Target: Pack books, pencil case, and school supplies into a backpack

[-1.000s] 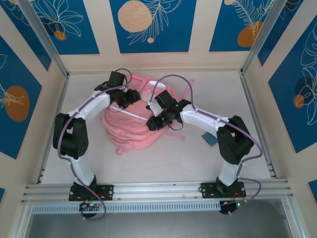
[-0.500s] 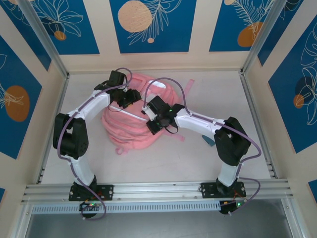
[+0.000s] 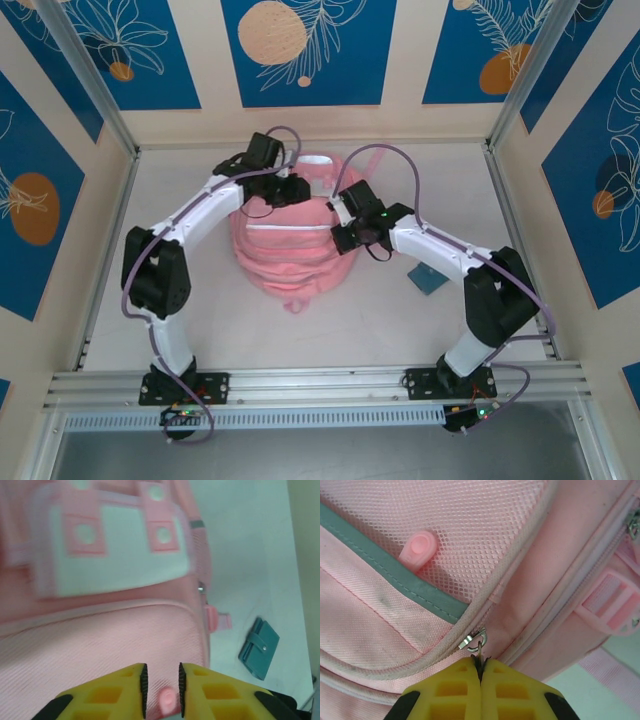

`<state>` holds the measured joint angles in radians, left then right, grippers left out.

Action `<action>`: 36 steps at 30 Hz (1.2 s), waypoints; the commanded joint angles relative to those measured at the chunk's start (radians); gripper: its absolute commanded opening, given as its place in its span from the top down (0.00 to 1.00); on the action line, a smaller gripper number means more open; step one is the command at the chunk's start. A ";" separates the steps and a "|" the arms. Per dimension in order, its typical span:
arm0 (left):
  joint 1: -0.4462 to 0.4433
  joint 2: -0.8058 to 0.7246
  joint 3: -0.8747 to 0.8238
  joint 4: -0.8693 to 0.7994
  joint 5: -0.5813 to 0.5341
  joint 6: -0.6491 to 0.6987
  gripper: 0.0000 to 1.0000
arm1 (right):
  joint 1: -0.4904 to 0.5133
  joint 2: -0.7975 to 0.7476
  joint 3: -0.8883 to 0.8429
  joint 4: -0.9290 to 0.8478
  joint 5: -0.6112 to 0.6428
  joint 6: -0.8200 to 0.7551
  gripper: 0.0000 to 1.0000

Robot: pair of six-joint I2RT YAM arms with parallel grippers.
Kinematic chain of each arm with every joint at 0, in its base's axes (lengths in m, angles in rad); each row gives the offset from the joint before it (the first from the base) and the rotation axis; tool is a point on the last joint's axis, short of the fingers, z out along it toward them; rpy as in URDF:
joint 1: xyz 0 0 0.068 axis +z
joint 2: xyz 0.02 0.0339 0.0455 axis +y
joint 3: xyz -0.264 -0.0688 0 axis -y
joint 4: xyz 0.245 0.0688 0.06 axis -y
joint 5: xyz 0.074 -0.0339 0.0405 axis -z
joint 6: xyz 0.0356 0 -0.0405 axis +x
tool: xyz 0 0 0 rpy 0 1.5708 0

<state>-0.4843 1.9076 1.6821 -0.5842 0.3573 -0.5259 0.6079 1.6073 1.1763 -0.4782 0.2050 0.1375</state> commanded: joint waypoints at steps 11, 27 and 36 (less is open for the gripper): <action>-0.062 0.254 0.177 -0.101 -0.090 -0.053 0.98 | 0.007 -0.118 -0.111 0.013 -0.204 0.064 1.00; -0.052 0.224 0.151 -0.029 0.019 -0.112 0.85 | 0.173 -0.152 -0.206 0.230 -0.353 0.283 0.96; -0.036 -0.002 0.054 -0.038 0.007 -0.082 0.55 | 0.064 -0.401 -0.322 0.168 -0.287 0.426 0.30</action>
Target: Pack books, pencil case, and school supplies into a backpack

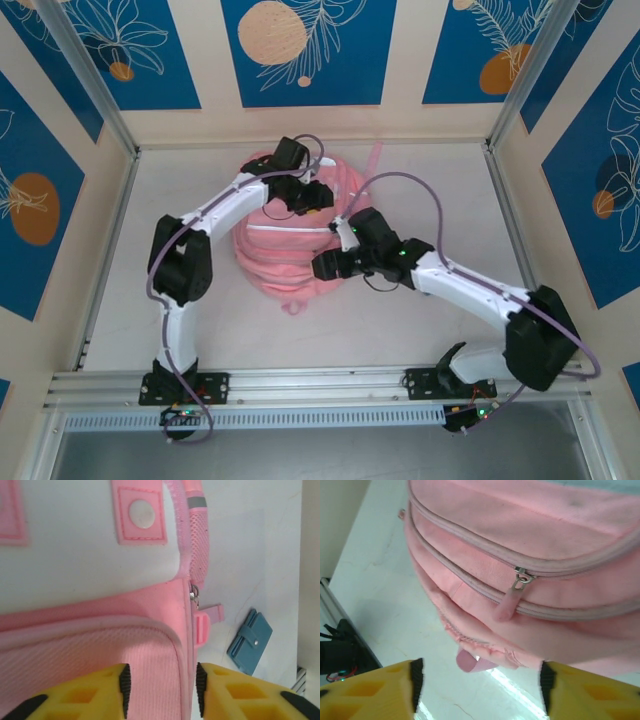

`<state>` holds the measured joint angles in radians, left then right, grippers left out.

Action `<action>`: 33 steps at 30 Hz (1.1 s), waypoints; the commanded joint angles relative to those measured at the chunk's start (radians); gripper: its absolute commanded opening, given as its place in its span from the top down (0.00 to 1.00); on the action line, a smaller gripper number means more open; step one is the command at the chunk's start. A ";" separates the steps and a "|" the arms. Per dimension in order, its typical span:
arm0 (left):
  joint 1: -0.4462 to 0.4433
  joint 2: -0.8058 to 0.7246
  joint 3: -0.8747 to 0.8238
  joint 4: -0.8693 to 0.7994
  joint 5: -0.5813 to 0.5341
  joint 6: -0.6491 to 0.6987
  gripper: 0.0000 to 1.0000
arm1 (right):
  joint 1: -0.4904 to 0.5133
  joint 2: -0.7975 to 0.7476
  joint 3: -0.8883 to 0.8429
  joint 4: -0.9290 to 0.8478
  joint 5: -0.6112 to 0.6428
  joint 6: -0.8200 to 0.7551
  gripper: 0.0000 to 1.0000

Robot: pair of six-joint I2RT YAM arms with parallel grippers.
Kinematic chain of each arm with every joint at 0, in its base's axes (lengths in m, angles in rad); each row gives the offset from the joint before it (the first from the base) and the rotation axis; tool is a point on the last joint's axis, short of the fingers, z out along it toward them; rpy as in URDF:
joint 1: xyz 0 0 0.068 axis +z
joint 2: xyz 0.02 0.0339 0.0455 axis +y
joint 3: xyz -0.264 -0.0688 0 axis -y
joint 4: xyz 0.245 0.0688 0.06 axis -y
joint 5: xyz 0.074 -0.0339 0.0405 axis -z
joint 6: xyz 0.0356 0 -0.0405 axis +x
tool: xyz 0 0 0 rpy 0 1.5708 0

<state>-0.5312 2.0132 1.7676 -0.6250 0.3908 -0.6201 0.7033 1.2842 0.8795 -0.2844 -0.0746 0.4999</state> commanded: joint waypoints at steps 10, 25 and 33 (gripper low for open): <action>-0.117 -0.400 -0.340 -0.049 -0.340 0.060 0.48 | -0.204 -0.193 -0.042 -0.134 0.021 0.197 0.16; -0.253 -0.413 -0.533 0.060 -0.286 0.057 0.64 | -0.257 -0.122 -0.025 -0.150 -0.041 0.267 0.16; -0.257 -0.351 -0.499 0.038 -0.319 0.059 0.72 | -0.269 -0.089 -0.020 -0.161 -0.046 0.282 0.16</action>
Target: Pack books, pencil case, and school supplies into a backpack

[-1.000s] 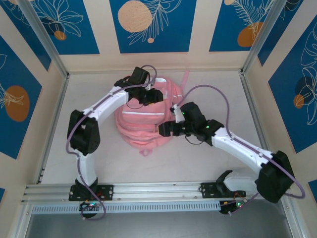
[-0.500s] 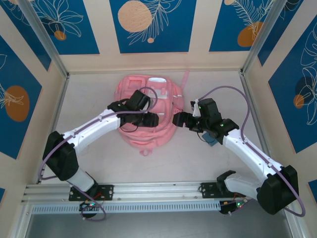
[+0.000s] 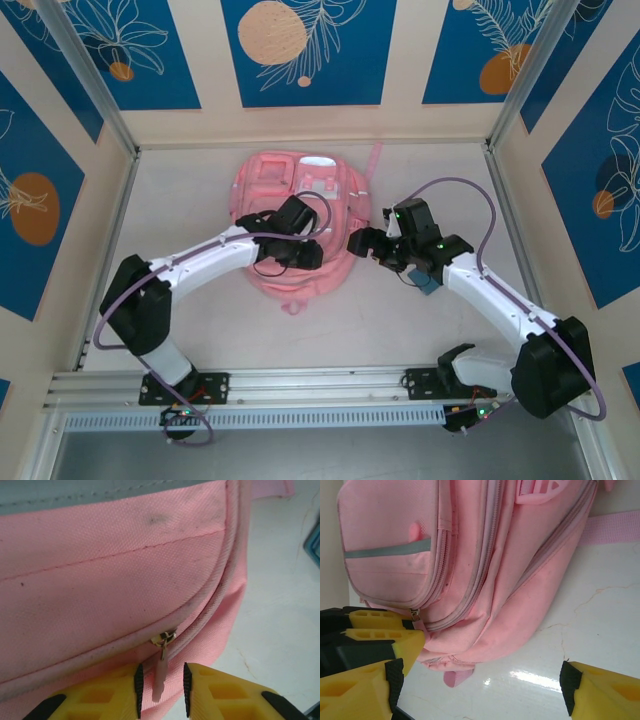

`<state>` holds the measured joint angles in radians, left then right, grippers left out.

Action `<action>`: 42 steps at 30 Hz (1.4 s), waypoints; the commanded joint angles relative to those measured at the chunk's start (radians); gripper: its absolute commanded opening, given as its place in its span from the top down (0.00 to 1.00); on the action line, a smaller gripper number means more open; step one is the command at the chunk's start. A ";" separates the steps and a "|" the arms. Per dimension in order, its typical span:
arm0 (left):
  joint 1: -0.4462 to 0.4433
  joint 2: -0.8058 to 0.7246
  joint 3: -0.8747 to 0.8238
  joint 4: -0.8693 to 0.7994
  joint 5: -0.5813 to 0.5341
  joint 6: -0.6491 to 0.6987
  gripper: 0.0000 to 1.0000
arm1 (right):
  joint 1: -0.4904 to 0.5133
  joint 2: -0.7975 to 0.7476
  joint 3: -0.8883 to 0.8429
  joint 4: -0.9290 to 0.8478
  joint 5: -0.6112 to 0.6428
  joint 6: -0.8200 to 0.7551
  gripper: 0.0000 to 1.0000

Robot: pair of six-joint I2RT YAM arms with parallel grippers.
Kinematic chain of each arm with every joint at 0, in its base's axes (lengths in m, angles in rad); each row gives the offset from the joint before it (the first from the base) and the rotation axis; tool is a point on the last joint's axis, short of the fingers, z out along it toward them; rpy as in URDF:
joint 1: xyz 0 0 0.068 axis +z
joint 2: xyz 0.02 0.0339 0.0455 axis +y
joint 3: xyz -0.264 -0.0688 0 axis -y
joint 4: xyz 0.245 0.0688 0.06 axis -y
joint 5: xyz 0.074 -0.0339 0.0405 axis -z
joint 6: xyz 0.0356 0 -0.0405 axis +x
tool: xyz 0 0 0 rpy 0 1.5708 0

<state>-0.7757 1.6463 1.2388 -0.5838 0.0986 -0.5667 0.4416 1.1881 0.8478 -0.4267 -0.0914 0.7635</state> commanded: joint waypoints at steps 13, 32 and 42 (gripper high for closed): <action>-0.013 -0.016 0.003 0.016 -0.065 0.090 1.00 | -0.004 0.121 0.070 0.077 -0.152 0.197 0.27; -0.031 -0.101 -0.112 0.138 -0.001 0.147 1.00 | 0.095 0.422 0.257 0.127 -0.181 0.377 0.47; -0.028 -0.106 -0.096 -0.020 -0.223 0.132 1.00 | 0.100 0.453 0.288 0.097 -0.136 0.315 0.82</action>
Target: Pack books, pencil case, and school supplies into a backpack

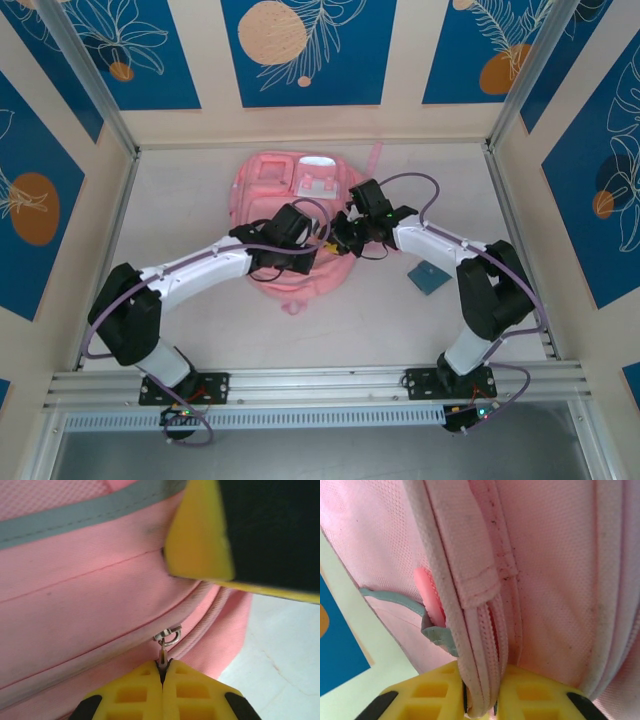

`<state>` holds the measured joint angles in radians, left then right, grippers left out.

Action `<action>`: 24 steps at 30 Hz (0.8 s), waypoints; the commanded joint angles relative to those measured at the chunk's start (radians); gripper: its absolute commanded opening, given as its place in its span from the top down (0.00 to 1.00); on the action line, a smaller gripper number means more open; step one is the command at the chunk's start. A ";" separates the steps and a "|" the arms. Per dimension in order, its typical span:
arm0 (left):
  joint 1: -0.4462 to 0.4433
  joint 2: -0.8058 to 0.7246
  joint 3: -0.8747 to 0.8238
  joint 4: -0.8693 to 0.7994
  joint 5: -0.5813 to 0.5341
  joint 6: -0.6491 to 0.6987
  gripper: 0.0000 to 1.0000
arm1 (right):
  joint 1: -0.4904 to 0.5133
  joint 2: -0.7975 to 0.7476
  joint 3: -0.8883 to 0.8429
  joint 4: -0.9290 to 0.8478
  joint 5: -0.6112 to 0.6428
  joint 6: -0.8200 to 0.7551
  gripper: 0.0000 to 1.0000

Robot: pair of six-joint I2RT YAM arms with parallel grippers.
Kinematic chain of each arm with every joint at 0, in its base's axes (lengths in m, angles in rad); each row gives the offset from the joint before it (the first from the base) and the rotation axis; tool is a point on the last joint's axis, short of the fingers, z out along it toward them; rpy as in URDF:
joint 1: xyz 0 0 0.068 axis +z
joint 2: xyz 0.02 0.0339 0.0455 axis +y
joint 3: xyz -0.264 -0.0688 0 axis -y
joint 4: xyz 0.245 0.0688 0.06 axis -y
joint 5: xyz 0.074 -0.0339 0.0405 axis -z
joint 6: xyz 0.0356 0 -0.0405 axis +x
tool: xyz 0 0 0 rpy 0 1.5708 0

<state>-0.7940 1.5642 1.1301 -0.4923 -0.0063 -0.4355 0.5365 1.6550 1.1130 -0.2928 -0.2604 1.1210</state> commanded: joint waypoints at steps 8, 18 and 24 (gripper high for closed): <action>-0.009 -0.086 -0.042 -0.191 -0.371 0.100 1.00 | -0.073 -0.128 -0.041 -0.157 0.142 -0.154 0.85; -0.045 -0.135 -0.080 0.028 -0.053 0.200 1.00 | -0.181 -0.266 -0.104 -0.244 0.042 -0.232 0.55; -0.128 -0.133 -0.058 0.127 0.098 0.160 1.00 | -0.158 -0.477 -0.245 -0.211 0.072 -0.046 0.33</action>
<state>-0.8700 1.4540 1.0554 -0.4507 -0.0456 -0.2710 0.3668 1.2575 0.9138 -0.4755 -0.1967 0.9855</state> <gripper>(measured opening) 0.039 0.663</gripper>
